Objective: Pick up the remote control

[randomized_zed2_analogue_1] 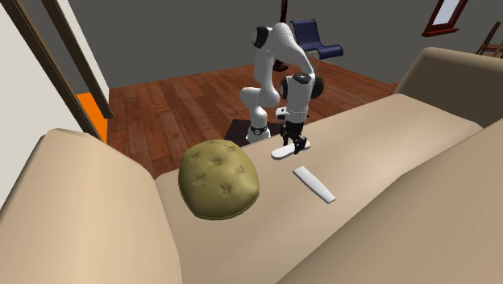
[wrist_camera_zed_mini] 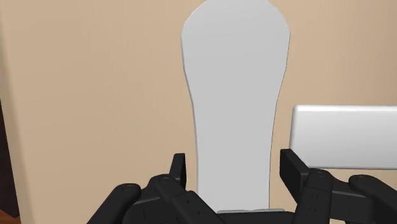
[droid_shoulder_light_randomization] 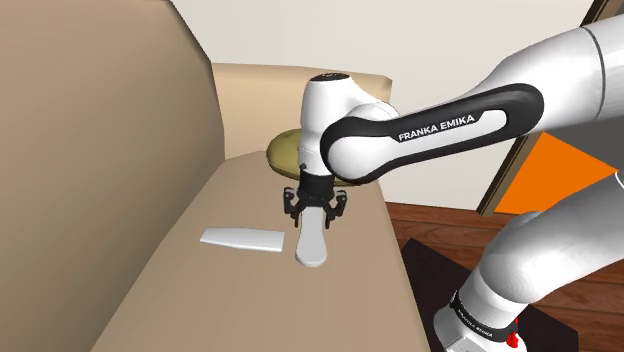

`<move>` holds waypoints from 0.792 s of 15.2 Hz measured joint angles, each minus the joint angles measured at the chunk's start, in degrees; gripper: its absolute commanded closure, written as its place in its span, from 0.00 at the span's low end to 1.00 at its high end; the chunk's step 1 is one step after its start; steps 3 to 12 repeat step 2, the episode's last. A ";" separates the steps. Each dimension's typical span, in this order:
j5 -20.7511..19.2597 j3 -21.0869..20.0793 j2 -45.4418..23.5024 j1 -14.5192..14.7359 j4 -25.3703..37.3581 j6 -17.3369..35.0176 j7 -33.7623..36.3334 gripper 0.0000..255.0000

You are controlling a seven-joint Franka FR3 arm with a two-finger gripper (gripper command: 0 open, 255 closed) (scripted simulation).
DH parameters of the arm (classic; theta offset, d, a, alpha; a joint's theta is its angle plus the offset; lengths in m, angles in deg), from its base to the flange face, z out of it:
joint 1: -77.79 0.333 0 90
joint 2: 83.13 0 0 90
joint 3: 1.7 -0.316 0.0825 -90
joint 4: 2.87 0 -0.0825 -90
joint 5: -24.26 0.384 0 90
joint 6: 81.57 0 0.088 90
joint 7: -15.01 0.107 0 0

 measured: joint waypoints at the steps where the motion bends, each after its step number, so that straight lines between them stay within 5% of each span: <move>1: -0.03 0.31 0.33 -0.03 0.58 -0.91 -0.18 1.00; 12: -0.01 0.40 0.52 0.01 0.88 -1.38 -0.17 1.00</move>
